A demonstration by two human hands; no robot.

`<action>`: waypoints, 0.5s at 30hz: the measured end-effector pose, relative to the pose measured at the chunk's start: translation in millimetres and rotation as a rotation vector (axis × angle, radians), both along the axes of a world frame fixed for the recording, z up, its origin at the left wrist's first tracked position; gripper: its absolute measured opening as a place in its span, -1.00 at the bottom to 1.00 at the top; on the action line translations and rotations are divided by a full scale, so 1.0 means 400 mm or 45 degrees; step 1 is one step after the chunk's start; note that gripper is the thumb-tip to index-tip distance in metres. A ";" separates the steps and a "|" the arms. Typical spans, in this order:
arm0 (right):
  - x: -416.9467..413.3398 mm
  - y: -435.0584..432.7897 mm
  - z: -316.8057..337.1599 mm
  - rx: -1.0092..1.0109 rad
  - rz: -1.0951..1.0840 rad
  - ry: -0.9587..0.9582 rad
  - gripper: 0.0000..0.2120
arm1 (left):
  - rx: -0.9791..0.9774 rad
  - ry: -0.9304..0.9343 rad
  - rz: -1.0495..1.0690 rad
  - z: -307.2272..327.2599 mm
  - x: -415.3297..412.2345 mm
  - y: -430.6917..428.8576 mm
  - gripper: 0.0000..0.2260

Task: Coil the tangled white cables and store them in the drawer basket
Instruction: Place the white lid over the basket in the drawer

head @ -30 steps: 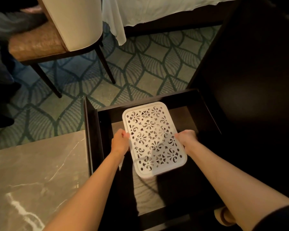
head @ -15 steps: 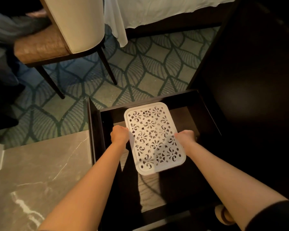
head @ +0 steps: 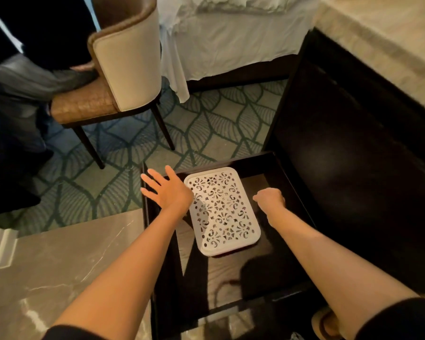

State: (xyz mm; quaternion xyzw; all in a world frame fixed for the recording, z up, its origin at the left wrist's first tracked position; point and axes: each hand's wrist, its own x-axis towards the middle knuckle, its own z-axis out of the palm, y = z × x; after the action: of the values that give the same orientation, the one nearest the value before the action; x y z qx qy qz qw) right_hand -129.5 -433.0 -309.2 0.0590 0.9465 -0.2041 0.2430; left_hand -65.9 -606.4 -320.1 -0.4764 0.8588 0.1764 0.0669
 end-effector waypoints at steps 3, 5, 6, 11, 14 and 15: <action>0.014 0.011 0.029 -0.085 0.015 0.010 -0.67 | 0.234 -0.061 0.206 0.010 0.032 0.006 -0.29; 0.020 0.017 0.025 -0.415 -0.184 -0.046 -0.71 | 0.330 -0.074 0.296 0.006 0.055 0.015 -0.27; 0.023 0.022 0.030 -0.551 -0.364 -0.048 -0.77 | 0.314 -0.075 0.310 0.005 0.070 0.022 -0.26; 0.031 0.067 0.040 -0.615 -0.282 -0.142 -0.87 | 0.224 -0.050 0.314 0.007 0.092 0.060 -0.25; 0.020 0.094 0.055 -0.666 -0.317 -0.075 -0.74 | 0.246 -0.008 0.333 0.011 0.069 0.085 -0.31; 0.017 0.107 0.067 -0.671 -0.343 -0.069 -0.70 | 0.257 0.011 0.337 0.013 0.052 0.097 -0.34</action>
State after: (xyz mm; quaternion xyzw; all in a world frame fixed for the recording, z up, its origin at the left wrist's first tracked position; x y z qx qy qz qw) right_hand -122.8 -390.0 -282.2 0.1245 0.8376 -0.4717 0.2459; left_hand -45.0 -567.7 -314.8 -0.5755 0.7666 0.2714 0.0867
